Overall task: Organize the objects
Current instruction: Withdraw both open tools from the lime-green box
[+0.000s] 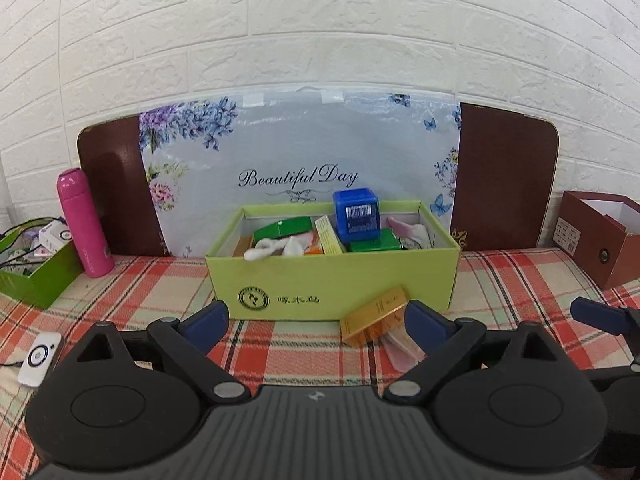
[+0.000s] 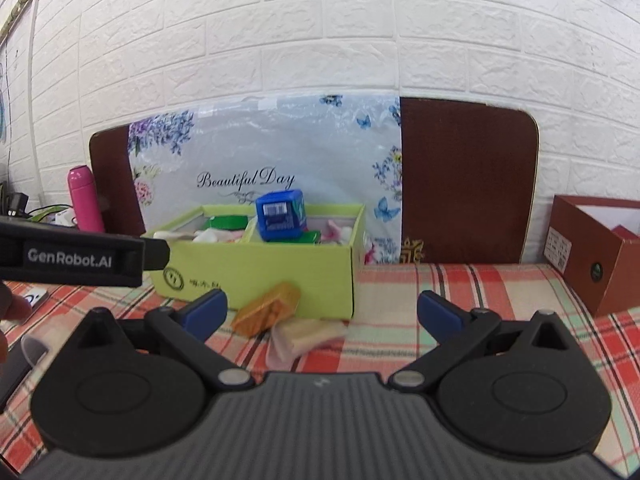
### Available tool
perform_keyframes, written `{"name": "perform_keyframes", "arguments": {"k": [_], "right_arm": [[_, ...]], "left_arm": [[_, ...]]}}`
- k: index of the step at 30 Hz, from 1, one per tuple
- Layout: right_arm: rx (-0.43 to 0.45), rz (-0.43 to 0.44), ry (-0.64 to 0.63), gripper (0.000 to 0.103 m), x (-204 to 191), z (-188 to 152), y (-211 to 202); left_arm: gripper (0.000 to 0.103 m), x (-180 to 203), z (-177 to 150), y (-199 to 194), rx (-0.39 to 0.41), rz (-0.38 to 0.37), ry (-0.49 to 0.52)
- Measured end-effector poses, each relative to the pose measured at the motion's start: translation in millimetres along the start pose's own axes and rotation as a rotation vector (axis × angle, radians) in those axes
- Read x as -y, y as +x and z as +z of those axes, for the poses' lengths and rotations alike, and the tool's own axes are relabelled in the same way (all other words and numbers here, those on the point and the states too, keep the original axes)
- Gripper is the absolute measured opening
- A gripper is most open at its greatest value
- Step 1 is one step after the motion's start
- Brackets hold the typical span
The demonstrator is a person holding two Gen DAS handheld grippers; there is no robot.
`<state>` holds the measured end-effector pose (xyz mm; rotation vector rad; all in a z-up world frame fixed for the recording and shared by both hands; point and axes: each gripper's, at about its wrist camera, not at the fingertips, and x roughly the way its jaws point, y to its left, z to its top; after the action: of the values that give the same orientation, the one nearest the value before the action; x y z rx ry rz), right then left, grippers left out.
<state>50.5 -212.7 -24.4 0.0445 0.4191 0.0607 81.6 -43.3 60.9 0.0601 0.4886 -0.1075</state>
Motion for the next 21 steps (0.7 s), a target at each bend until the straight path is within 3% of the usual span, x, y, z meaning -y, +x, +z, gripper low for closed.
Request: {"name": "perform_keyframes", "arguments": {"k": [9, 16, 21], "right_arm": [[-0.069, -0.009, 0.006, 0.103, -3, -29, -10], [-0.119, 0.007, 0.003, 0.103, -5, -43, -5], [-0.137, 0.017, -0.004, 0.103, -12, -47, 3]], "left_arm": [[0.097, -21, -39, -6, -0.079, 0.028, -0.034], [0.097, -85, -82, -14, -0.174, 0.121, -0.153], [0.097, -131, -91, -11, -0.210, 0.206, -0.258]]}}
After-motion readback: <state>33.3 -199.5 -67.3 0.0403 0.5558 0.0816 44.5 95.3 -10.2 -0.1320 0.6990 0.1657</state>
